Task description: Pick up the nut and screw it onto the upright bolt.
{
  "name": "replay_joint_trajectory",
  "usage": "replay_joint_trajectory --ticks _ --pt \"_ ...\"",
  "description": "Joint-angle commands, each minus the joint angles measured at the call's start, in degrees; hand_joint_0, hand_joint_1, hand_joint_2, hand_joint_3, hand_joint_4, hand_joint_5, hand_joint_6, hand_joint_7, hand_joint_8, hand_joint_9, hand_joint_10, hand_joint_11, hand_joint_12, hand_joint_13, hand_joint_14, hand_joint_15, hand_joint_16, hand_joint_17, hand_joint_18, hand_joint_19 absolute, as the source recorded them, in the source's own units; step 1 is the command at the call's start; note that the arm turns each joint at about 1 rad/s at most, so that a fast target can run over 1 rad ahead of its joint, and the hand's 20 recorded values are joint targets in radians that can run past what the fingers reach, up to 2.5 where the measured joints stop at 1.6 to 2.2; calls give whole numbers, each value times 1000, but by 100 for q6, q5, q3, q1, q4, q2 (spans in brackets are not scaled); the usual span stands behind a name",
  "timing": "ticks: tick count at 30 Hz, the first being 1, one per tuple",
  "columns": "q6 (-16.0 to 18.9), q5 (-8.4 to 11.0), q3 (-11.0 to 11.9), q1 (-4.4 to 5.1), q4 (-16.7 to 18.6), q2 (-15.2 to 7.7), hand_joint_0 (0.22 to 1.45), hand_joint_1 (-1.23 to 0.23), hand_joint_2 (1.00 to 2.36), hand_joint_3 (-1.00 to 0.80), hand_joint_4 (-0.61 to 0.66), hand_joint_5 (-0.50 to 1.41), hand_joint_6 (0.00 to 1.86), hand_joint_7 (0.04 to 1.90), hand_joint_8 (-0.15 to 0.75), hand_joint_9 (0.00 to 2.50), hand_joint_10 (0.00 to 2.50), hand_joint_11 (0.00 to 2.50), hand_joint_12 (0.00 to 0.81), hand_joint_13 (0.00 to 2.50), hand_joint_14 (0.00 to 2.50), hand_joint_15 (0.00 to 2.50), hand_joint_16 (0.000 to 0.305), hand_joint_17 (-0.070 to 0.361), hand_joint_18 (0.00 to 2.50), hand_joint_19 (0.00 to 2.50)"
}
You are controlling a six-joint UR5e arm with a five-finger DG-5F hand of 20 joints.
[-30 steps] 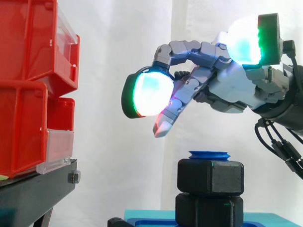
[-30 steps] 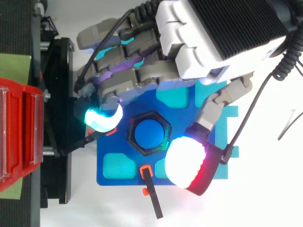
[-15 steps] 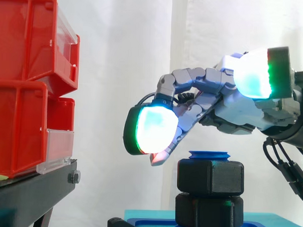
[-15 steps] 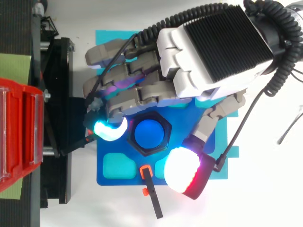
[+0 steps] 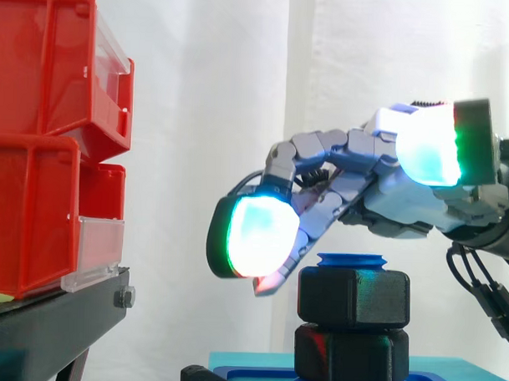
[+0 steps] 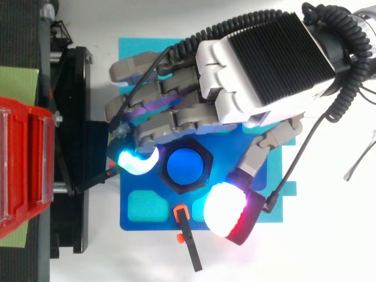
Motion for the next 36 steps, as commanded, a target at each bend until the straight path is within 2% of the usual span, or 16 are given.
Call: replay_joint_trajectory --ticks 1,4,18,29,36 --pt "17 62 -126 1 18 -1 455 -224 1000 -500 220 -136 503 875 287 855 3 89 317 431 0 0 33 74 156 0" --pt "17 114 -153 1 53 -1 458 -222 1000 -500 230 -128 503 910 288 864 2 93 317 434 0 0 33 74 158 0" --pt "34 123 -153 -16 53 8 461 -225 1000 -500 236 -114 504 993 289 891 2 117 313 452 0 0 32 72 175 0" --pt "34 114 -153 -43 53 -1 471 -236 1000 -500 194 -62 503 1266 297 957 5 149 301 490 0 0 30 68 235 0" --pt "34 106 -162 -78 53 -1 473 -232 1000 -500 177 -32 502 1376 296 996 5 162 298 504 0 0 29 66 246 0"
